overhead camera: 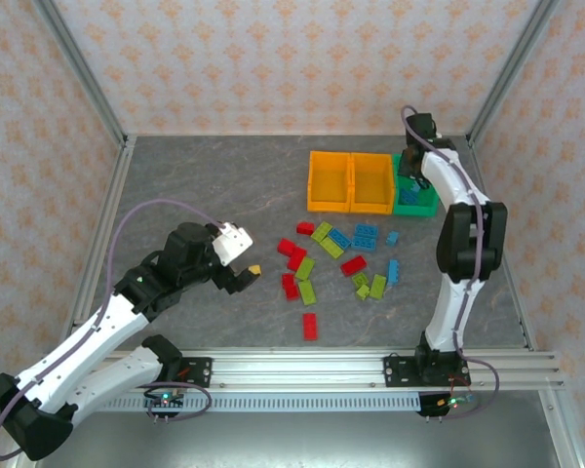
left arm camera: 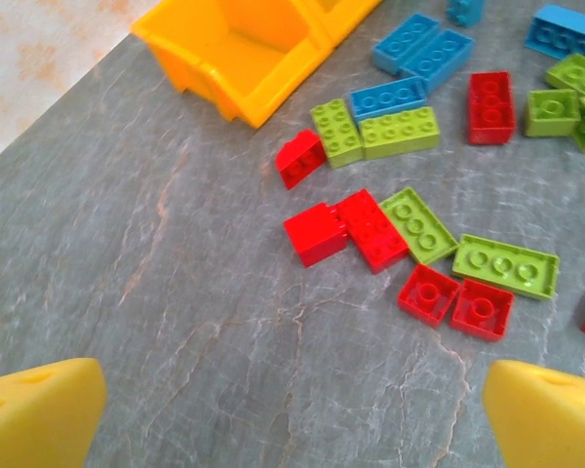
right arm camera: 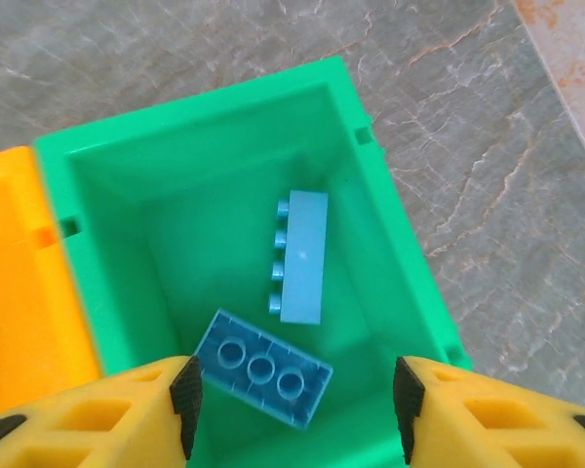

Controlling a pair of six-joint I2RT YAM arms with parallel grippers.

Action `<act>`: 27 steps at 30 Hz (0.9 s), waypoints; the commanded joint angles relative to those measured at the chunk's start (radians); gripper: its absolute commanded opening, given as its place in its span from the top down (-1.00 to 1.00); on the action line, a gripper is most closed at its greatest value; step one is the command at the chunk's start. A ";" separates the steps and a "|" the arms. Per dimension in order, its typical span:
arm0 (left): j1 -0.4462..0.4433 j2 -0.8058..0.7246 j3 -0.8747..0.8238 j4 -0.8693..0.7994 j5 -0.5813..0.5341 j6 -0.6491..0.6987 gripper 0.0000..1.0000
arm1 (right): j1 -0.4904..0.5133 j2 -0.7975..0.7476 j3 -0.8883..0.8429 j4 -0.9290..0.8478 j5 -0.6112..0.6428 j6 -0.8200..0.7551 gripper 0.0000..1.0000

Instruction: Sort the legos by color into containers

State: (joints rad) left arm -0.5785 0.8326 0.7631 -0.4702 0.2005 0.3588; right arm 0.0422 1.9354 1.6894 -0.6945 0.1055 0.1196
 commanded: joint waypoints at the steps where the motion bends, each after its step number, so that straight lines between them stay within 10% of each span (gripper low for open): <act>1: -0.001 0.059 0.062 0.024 -0.152 -0.205 -0.99 | -0.007 -0.220 -0.115 -0.067 -0.118 0.101 -0.15; 7: -0.002 0.253 0.271 -0.168 -0.288 -0.655 -0.83 | 0.045 -0.617 -0.456 -0.065 -0.524 0.243 -0.29; 13: -0.004 0.412 0.218 -0.007 -0.189 -1.072 -0.85 | 0.342 -0.913 -0.705 -0.105 -0.507 0.441 -0.37; 20: -0.030 0.746 0.335 0.029 -0.144 -1.166 -0.93 | 0.591 -1.015 -0.820 -0.056 -0.459 0.610 -0.55; 27: -0.037 0.937 0.416 0.041 -0.132 -1.259 -0.94 | 0.617 -1.032 -0.847 -0.068 -0.422 0.612 -0.61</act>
State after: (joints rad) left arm -0.6071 1.7531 1.1351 -0.4507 0.0708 -0.8249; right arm 0.6548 0.9142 0.8551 -0.7631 -0.3603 0.7067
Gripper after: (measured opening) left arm 0.968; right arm 0.805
